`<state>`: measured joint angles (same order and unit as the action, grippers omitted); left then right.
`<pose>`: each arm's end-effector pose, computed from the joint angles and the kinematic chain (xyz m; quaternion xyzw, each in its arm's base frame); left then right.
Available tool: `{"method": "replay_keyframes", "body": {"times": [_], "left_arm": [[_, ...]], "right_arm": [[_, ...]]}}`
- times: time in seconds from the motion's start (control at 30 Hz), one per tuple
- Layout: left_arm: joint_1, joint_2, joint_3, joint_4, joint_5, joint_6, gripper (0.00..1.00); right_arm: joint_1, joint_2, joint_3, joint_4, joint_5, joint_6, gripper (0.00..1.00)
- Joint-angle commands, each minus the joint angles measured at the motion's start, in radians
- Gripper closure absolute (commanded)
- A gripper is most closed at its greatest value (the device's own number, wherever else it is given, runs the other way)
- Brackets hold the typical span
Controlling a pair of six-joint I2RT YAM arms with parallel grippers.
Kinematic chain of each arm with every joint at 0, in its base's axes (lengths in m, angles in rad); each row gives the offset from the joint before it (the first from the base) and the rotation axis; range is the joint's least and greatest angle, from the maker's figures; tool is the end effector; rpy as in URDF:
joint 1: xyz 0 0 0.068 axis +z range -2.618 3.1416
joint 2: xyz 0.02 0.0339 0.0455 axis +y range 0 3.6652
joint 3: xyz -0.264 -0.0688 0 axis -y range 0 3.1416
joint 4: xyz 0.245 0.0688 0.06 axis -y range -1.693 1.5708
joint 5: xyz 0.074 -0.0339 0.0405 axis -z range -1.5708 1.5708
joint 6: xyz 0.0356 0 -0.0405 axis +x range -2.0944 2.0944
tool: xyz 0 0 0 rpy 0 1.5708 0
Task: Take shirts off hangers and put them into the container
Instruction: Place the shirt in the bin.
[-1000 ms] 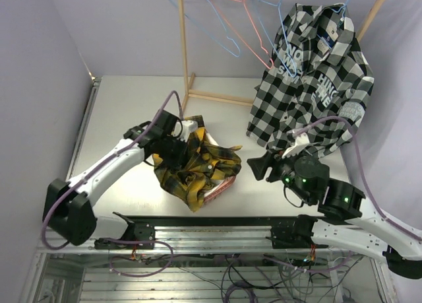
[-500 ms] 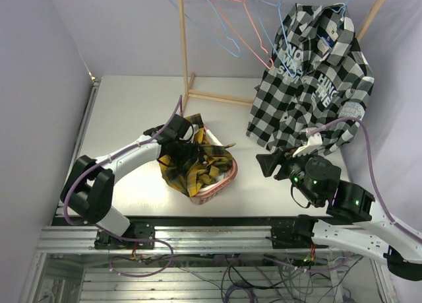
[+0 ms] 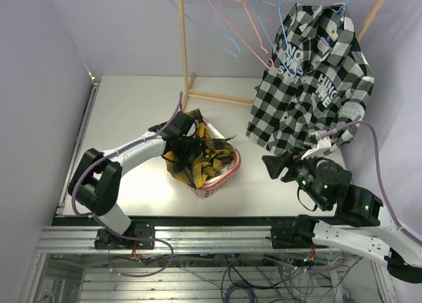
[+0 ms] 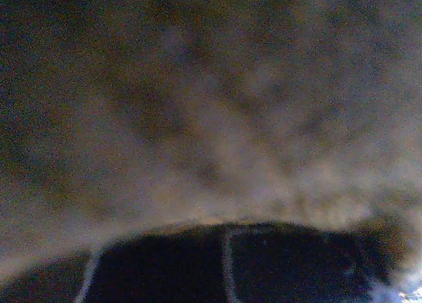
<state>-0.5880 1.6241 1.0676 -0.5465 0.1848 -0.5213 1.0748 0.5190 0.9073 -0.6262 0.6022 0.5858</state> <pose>0.2651 -0.1846 0.2014 0.0537 0.9674 -0.1978 0.1489 0.0631 0.0742 0.3684 -0.0038 0.7727 0.2785 0.5704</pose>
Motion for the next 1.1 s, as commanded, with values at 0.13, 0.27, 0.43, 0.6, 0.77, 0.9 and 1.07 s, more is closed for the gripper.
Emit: {"method": "replay_keyframes", "body": {"times": [0.13, 0.27, 0.43, 0.6, 0.77, 0.9, 1.07], "left_arm": [[0.018, -0.059, -0.017, -0.099, -0.219, 0.052, 0.46], [0.018, -0.143, 0.006, -0.12, -0.202, 0.064, 0.33], [0.017, -0.222, 0.031, -0.149, -0.165, 0.067, 0.2], [0.018, -0.291, 0.049, -0.152, -0.128, 0.076, 0.01], [0.018, -0.378, 0.079, -0.121, -0.085, 0.096, 0.01], [0.017, -0.407, 0.15, -0.127, -0.109, 0.127, 0.13], [0.017, -0.391, 0.29, -0.166, -0.095, 0.187, 0.36]], "right_arm": [[0.004, 0.015, 0.013, -0.021, -0.018, -0.003, 0.39], [0.003, 0.03, 0.016, -0.011, -0.026, -0.006, 0.39], [0.004, 0.034, 0.016, 0.0, -0.034, -0.006, 0.39], [0.004, 0.051, 0.019, 0.009, -0.039, -0.007, 0.39], [0.003, 0.071, 0.031, 0.01, -0.038, -0.01, 0.39], [0.004, 0.083, 0.037, 0.016, -0.031, -0.014, 0.39], [0.004, 0.102, 0.065, 0.0, -0.007, -0.021, 0.39]]}}
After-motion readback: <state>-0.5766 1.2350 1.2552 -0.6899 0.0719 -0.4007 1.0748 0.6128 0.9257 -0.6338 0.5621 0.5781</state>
